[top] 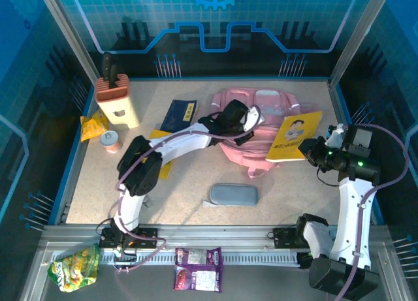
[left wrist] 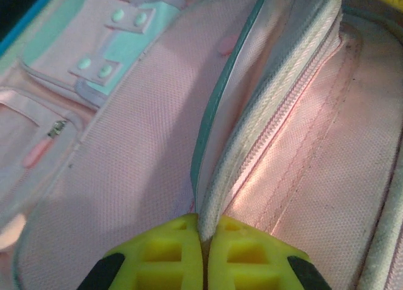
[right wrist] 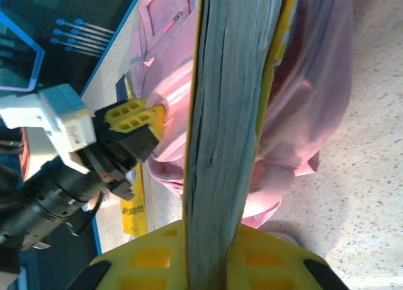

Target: Pack the student bag

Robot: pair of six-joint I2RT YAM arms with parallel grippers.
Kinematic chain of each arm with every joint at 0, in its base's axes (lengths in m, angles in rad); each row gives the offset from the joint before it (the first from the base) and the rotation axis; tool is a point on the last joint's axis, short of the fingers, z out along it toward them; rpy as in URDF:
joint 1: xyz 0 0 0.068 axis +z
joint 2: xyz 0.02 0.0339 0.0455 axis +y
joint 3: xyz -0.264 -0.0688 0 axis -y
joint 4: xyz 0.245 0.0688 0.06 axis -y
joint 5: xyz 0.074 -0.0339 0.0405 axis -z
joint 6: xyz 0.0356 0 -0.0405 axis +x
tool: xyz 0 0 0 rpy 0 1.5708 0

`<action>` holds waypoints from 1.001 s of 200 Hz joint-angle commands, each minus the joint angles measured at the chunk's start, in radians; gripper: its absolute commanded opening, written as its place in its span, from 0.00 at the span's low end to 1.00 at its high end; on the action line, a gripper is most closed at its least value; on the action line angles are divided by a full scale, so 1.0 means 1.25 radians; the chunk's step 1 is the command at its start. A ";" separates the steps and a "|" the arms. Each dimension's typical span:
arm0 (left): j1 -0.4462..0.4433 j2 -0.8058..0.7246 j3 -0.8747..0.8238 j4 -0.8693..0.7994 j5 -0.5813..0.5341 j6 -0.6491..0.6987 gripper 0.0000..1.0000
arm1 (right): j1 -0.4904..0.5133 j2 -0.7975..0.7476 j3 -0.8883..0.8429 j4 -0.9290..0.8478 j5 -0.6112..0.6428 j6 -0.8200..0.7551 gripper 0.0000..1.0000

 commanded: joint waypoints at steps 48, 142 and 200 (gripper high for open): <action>0.074 -0.119 0.087 -0.077 0.030 -0.084 0.00 | 0.035 -0.057 0.028 -0.076 -0.076 -0.019 0.17; 0.110 -0.096 0.209 -0.073 0.095 -0.140 0.00 | 0.051 -0.109 -0.043 -0.112 -0.048 -0.041 0.15; 0.123 -0.074 0.258 -0.080 0.127 -0.137 0.00 | 0.052 -0.160 -0.038 -0.186 0.005 -0.061 0.15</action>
